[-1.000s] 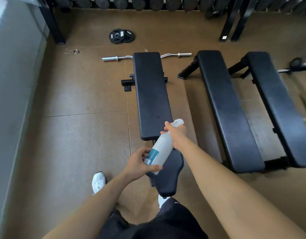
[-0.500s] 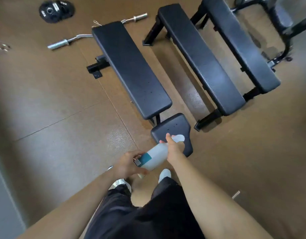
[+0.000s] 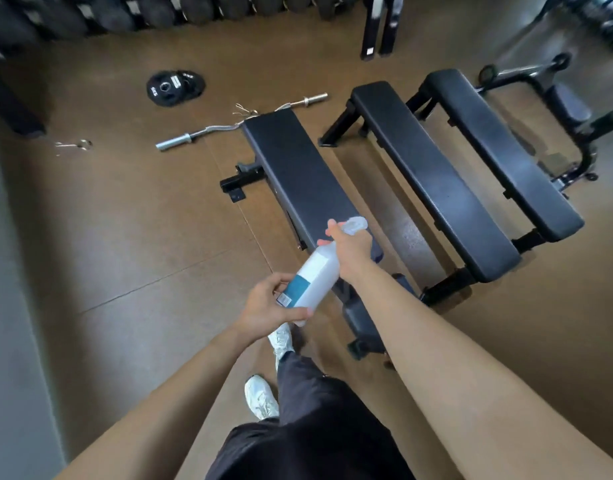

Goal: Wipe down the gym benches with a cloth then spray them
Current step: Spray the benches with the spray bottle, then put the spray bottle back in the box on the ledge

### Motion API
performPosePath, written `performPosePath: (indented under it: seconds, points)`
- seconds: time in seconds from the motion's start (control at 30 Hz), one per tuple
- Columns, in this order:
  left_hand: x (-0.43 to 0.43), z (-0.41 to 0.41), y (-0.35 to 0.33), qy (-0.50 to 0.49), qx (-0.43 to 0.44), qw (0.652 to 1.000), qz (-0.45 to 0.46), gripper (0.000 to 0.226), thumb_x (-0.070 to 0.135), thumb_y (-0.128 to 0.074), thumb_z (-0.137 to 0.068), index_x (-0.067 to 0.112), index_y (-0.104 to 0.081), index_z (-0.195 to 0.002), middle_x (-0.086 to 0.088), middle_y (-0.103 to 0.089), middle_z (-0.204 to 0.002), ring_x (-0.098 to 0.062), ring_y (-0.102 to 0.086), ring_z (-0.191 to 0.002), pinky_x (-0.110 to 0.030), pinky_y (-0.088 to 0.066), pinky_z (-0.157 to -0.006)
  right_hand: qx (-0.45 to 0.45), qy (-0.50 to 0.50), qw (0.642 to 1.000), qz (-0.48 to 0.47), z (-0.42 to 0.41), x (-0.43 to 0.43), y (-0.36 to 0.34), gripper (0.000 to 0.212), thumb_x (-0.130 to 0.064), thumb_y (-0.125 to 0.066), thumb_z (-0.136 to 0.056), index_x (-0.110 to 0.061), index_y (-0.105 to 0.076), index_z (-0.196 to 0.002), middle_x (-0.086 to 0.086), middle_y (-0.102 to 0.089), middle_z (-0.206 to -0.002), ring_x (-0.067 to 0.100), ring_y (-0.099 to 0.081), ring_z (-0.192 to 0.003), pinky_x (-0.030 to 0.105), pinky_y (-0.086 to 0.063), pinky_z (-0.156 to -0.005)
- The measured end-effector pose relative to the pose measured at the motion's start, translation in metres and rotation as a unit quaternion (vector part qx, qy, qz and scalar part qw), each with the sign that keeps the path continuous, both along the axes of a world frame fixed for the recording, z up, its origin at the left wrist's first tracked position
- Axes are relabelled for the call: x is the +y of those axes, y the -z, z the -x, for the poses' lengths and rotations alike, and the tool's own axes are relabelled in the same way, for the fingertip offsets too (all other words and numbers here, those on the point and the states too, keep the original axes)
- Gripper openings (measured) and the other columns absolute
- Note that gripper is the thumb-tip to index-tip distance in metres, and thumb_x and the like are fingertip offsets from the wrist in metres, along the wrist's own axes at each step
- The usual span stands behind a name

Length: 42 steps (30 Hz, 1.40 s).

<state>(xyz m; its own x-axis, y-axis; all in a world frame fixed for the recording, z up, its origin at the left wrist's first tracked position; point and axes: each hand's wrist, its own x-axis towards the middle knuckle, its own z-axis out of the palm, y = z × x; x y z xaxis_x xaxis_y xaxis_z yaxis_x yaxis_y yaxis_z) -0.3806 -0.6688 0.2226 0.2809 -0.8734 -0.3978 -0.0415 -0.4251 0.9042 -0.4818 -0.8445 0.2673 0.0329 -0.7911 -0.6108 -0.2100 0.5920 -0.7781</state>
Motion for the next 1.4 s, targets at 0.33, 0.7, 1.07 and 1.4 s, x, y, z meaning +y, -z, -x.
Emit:
performPosePath:
  seconds: [0.33,0.7,1.07,1.4]
  points:
    - [-0.014,-0.138,-0.018,-0.089,-0.036,0.995,0.002,0.066,0.027,-0.098,-0.063,0.022,-0.067,-0.121,0.009,-0.067,-0.103,0.003,-0.06,-0.087,-0.016,-0.047,-0.078,-0.053,-0.138,0.989,-0.007,-0.166,-0.031,-0.024,0.043,-0.04,-0.073,-0.09,-0.02,-0.054,-0.123,0.002,-0.07,-0.107,0.022,-0.077,-0.082,0.04,-0.063,-0.076]
    - [0.052,-0.269,-0.034,-0.329,0.064,0.942,-0.01,0.048,0.033,-0.09,-0.072,0.023,-0.073,-0.116,-0.005,-0.074,-0.107,-0.024,-0.069,-0.097,-0.046,-0.056,-0.087,-0.045,-0.482,0.875,-0.021,-0.325,0.009,-0.011,0.058,-0.036,-0.074,-0.09,-0.018,-0.049,-0.139,0.004,-0.069,-0.119,0.017,-0.073,-0.094,0.037,-0.062,-0.079]
    - [0.164,-0.316,-0.051,-0.553,-0.017,0.833,0.023,0.074,0.039,-0.09,-0.062,0.023,-0.064,-0.13,0.008,-0.071,-0.117,-0.015,-0.065,-0.11,-0.032,-0.053,-0.096,-0.102,-0.658,0.746,0.015,-0.526,0.12,-0.068,0.037,-0.04,-0.062,-0.098,-0.008,-0.067,-0.115,0.005,-0.072,-0.095,0.02,-0.067,-0.08,0.034,-0.058,-0.068]
    - [0.329,-0.357,-0.05,-0.667,-0.127,0.733,-0.028,0.074,0.01,-0.093,-0.063,0.025,-0.059,-0.127,0.015,-0.064,-0.121,-0.001,-0.06,-0.108,-0.008,-0.044,-0.088,-0.14,-0.718,0.681,0.042,-0.625,0.327,-0.084,0.017,-0.015,-0.069,-0.095,0.001,-0.065,-0.101,0.012,-0.069,-0.088,0.025,-0.071,-0.08,0.039,-0.062,-0.063]
